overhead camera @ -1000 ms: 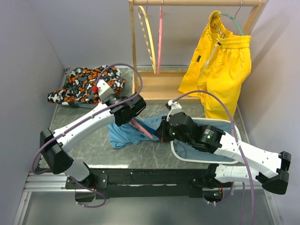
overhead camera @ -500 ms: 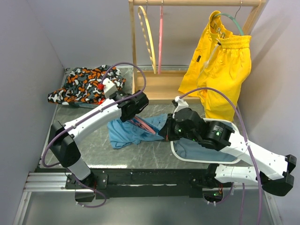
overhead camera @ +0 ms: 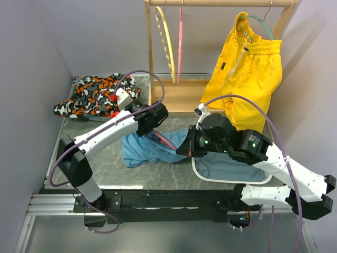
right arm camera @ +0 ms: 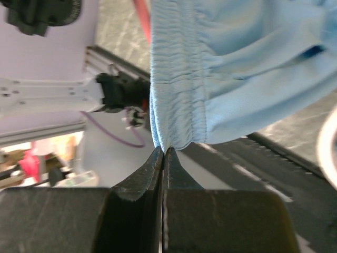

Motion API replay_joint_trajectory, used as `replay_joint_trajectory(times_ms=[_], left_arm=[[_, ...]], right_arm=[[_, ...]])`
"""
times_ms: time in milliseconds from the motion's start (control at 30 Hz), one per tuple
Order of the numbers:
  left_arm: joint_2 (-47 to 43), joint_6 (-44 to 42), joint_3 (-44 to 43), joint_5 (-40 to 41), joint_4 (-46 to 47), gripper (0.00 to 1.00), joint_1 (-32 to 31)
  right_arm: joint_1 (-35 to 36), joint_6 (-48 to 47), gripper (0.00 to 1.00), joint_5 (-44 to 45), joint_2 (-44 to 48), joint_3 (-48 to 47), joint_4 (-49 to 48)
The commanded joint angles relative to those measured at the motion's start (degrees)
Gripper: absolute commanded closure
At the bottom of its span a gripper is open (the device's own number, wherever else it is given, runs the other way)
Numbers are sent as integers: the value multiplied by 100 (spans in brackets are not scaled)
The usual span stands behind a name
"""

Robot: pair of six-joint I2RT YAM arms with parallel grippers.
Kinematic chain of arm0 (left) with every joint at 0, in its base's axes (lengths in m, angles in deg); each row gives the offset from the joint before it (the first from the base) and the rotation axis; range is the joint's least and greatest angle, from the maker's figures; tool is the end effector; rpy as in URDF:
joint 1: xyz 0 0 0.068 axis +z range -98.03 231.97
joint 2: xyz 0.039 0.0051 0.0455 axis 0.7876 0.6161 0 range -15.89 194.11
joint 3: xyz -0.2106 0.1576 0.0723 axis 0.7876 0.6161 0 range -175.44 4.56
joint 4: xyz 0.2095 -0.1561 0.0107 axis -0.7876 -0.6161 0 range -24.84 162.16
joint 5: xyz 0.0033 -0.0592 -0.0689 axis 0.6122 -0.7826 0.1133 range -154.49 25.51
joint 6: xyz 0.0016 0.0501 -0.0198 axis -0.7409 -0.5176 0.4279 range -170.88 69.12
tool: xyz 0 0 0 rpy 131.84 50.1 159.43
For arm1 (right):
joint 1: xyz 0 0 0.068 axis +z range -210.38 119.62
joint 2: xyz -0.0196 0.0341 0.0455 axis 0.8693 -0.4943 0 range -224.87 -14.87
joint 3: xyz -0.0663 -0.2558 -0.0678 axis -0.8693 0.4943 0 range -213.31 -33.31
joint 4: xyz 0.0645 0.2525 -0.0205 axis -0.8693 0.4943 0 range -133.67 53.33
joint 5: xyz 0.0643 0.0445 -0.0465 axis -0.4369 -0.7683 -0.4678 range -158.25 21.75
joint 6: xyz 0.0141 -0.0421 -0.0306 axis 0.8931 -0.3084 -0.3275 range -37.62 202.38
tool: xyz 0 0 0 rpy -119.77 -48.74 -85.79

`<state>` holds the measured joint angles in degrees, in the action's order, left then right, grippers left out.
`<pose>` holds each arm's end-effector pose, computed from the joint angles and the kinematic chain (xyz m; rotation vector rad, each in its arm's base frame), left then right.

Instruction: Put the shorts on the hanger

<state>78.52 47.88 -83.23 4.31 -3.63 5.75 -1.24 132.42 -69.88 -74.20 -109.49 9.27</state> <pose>0.2331 -0.1952 0.3220 -0.9404 1.7055 0.2779 0.0971 0.1643 0.4045 -0.2099 2.4147 1.0247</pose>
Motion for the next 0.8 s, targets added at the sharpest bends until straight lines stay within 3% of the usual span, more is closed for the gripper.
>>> replay_joint_trajectory(times_ms=[0,400,567,767], left_arm=[[218,64,-54,433,-261,99,227],[34,-374,-326,38,-270,99,60],[-282,-1261,-388,-287,-34,99,-80],[-1029,-2685,69,-972,1144,99,-116]], right_arm=[[37,602,100,-1120,159,-205,-616],[2,955,100,154,-272,683,-2095],[-60,806,100,848,-413,684,-2201],[-77,726,100,1288,-641,578,-2131]])
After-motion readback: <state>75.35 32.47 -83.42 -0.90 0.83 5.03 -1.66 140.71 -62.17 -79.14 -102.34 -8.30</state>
